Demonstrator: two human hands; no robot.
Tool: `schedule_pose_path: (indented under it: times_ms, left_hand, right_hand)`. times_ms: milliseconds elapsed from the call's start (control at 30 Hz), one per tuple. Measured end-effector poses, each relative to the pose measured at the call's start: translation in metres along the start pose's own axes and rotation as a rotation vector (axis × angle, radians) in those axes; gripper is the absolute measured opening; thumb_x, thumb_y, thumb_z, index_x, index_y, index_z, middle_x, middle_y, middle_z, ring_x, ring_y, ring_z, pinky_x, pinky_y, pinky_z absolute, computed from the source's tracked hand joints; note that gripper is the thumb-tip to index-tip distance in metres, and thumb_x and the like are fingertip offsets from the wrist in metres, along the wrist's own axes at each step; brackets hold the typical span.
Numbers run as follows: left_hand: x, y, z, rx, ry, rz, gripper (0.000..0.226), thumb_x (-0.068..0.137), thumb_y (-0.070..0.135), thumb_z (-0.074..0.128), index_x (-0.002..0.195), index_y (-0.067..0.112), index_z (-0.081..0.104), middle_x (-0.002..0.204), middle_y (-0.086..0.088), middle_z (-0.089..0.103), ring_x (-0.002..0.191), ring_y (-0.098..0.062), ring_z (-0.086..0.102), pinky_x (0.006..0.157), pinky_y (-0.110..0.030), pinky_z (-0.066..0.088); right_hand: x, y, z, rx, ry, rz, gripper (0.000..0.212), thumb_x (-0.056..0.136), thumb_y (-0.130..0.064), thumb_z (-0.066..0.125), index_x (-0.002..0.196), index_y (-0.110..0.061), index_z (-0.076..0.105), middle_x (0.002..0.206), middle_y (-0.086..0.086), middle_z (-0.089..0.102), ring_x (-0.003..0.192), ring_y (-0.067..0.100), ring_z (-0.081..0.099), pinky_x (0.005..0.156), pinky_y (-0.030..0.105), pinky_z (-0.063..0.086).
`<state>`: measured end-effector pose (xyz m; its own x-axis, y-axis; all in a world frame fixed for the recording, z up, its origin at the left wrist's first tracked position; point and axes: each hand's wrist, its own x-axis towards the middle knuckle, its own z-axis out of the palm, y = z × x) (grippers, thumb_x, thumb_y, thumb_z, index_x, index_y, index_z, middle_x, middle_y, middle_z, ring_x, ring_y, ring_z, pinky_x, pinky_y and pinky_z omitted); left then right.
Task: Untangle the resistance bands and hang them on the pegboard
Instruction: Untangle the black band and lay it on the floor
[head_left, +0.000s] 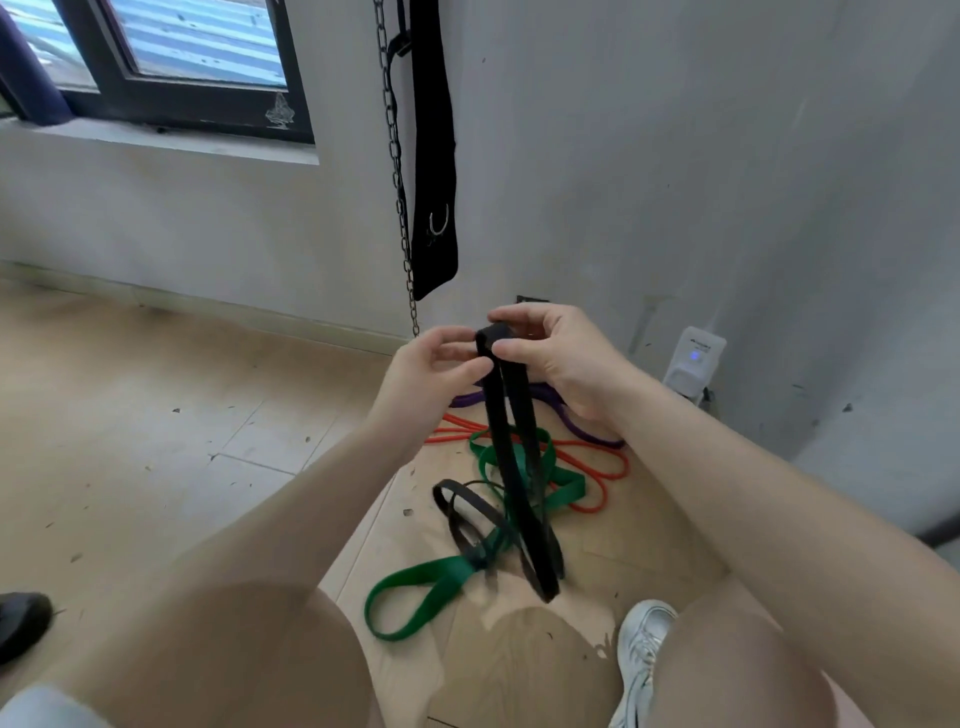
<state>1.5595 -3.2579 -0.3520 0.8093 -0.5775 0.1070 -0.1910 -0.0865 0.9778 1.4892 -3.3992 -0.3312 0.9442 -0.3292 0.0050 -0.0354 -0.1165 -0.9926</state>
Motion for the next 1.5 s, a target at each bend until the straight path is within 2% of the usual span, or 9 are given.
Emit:
schedule_pose_path:
  times_ms: [200, 367, 433, 900, 1000, 1133, 1267, 1400, 1500]
  left_hand:
    - [0.004, 0.009, 0.000, -0.006, -0.014, 0.058, 0.012, 0.091, 0.016, 0.055, 0.090, 0.022, 0.065, 0.090, -0.002, 0.069, 0.090, -0.017, 0.066, 0.087, -0.035, 0.053]
    - [-0.005, 0.022, 0.007, -0.087, -0.133, 0.103, 0.019, 0.095, 0.016, 0.046, 0.110, 0.014, 0.058, 0.097, -0.003, 0.070, 0.089, -0.012, 0.067, 0.074, -0.020, 0.053]
    - [-0.007, 0.029, 0.011, -0.061, -0.115, 0.126, 0.017, 0.093, 0.016, 0.051, 0.108, 0.015, 0.057, 0.097, -0.007, 0.071, 0.091, -0.017, 0.067, 0.079, -0.029, 0.056]
    - [0.005, 0.106, -0.014, -0.082, -0.271, 0.231, 0.034, 0.098, 0.011, 0.040, 0.126, 0.024, 0.053, 0.107, 0.005, 0.068, 0.100, -0.006, 0.064, 0.090, -0.022, 0.051]
    - [0.013, 0.117, -0.015, -0.055, -0.074, 0.302, 0.026, 0.092, 0.006, 0.051, 0.103, 0.026, 0.063, 0.088, 0.009, 0.070, 0.084, -0.004, 0.067, 0.078, -0.021, 0.054]
    - [0.031, 0.131, -0.016, -0.247, 0.166, 0.273, 0.021, 0.089, 0.004, 0.057, 0.091, 0.023, 0.066, 0.075, 0.004, 0.070, 0.070, -0.008, 0.067, 0.065, -0.025, 0.057]
    - [0.050, 0.145, -0.016, -0.357, 0.255, 0.209, 0.009, 0.088, 0.006, 0.059, 0.093, 0.012, 0.063, 0.078, -0.005, 0.069, 0.068, -0.014, 0.067, 0.069, -0.034, 0.058]
    - [0.058, 0.143, -0.021, -0.456, 0.317, 0.114, 0.005, 0.087, 0.007, 0.061, 0.092, 0.008, 0.062, 0.078, -0.005, 0.066, 0.069, -0.016, 0.067, 0.066, -0.031, 0.059]
    - [0.055, 0.132, -0.025, -0.489, 0.288, 0.072, 0.007, 0.087, 0.006, 0.061, 0.095, 0.007, 0.061, 0.081, -0.007, 0.066, 0.073, -0.019, 0.067, 0.066, -0.030, 0.059]
  right_hand:
    - [0.001, -0.022, -0.004, -0.549, 0.111, -0.260, 0.009, 0.078, -0.023, 0.073, 0.086, -0.022, 0.069, 0.089, -0.009, 0.053, 0.089, 0.009, 0.051, 0.078, 0.018, 0.041]
    - [-0.001, -0.035, -0.005, -0.083, 0.110, -0.220, 0.016, 0.089, -0.014, 0.059, 0.073, -0.016, 0.059, 0.055, -0.012, 0.059, 0.050, 0.003, 0.048, 0.050, 0.014, 0.039]
    - [-0.001, -0.048, -0.003, 0.071, 0.104, -0.202, 0.018, 0.092, -0.015, 0.055, 0.074, -0.012, 0.055, 0.052, -0.009, 0.056, 0.044, 0.007, 0.042, 0.044, 0.018, 0.037]
    - [0.025, -0.162, -0.012, 0.619, 0.160, -0.269, 0.030, 0.097, -0.024, 0.047, 0.071, -0.011, 0.052, 0.045, -0.007, 0.044, 0.039, 0.002, 0.040, 0.043, 0.013, 0.041]
    - [0.028, -0.168, -0.015, 0.489, 0.146, -0.298, 0.026, 0.097, -0.030, 0.045, 0.089, -0.009, 0.059, 0.070, -0.005, 0.063, 0.058, 0.005, 0.056, 0.056, 0.016, 0.047]
    - [0.018, -0.114, -0.005, 0.030, 0.127, -0.214, 0.035, 0.097, -0.043, 0.038, 0.120, -0.018, 0.044, 0.121, 0.000, 0.053, 0.096, 0.012, 0.056, 0.088, 0.029, 0.043]
    - [-0.005, -0.014, 0.017, -0.150, -0.087, -0.032, 0.065, 0.088, -0.042, 0.056, 0.143, -0.024, 0.026, 0.130, -0.003, 0.053, 0.124, 0.012, 0.047, 0.104, 0.032, 0.036]
    - [-0.001, 0.020, 0.036, -0.296, -0.008, -0.057, 0.076, 0.086, -0.031, 0.064, 0.146, -0.028, 0.018, 0.142, -0.004, 0.040, 0.127, 0.010, 0.039, 0.105, 0.031, 0.034]
    - [0.010, 0.016, 0.050, -0.077, 0.078, -0.098, 0.075, 0.091, -0.022, 0.057, 0.148, -0.026, 0.008, 0.153, -0.003, 0.017, 0.139, 0.015, 0.022, 0.110, 0.035, 0.026]
